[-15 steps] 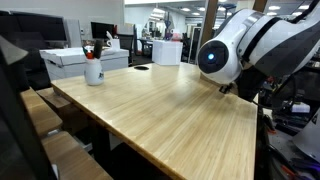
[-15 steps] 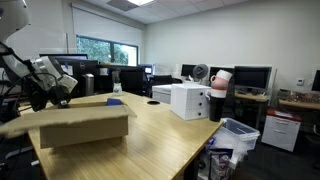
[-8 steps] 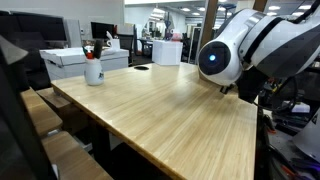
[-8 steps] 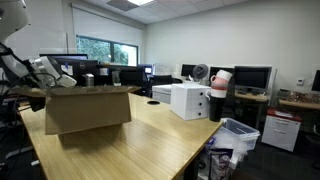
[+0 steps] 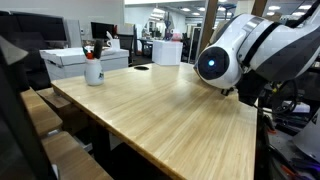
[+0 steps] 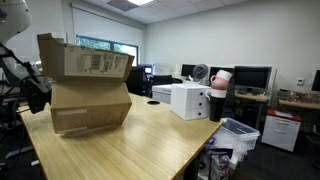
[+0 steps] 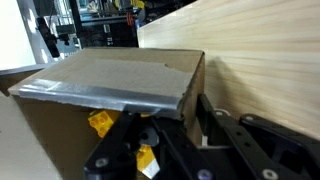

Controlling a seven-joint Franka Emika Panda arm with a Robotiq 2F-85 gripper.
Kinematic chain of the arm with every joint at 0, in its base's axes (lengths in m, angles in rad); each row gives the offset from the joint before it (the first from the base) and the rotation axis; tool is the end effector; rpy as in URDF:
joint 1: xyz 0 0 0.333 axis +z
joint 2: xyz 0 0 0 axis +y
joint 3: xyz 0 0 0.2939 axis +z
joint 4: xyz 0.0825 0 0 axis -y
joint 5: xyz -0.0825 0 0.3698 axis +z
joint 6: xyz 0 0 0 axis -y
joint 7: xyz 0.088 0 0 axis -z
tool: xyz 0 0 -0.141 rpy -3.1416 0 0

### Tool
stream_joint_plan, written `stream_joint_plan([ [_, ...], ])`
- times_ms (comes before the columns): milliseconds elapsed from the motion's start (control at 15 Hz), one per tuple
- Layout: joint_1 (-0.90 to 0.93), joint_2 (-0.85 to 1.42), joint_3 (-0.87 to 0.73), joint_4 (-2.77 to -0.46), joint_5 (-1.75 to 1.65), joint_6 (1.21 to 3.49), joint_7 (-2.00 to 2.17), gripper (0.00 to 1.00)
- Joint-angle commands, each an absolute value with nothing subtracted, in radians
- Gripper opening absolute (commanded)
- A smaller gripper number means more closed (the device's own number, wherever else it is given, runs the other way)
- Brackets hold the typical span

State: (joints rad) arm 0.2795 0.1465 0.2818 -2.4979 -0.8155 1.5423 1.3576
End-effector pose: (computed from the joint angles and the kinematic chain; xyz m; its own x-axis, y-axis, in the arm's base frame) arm 0.3305 0.0895 0.2031 0.9725 -0.1944 0.1281 -0.1844 -0.3072 0.9336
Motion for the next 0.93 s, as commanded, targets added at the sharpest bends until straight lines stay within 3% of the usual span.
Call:
stream_joint_plan([
  [0,0.291,0.155,0.278,-2.492,-0.812,1.528,1.376,0.07],
  [867,0.298,0.170,0.279,-2.494,-0.832,1.532,1.377,0.07],
])
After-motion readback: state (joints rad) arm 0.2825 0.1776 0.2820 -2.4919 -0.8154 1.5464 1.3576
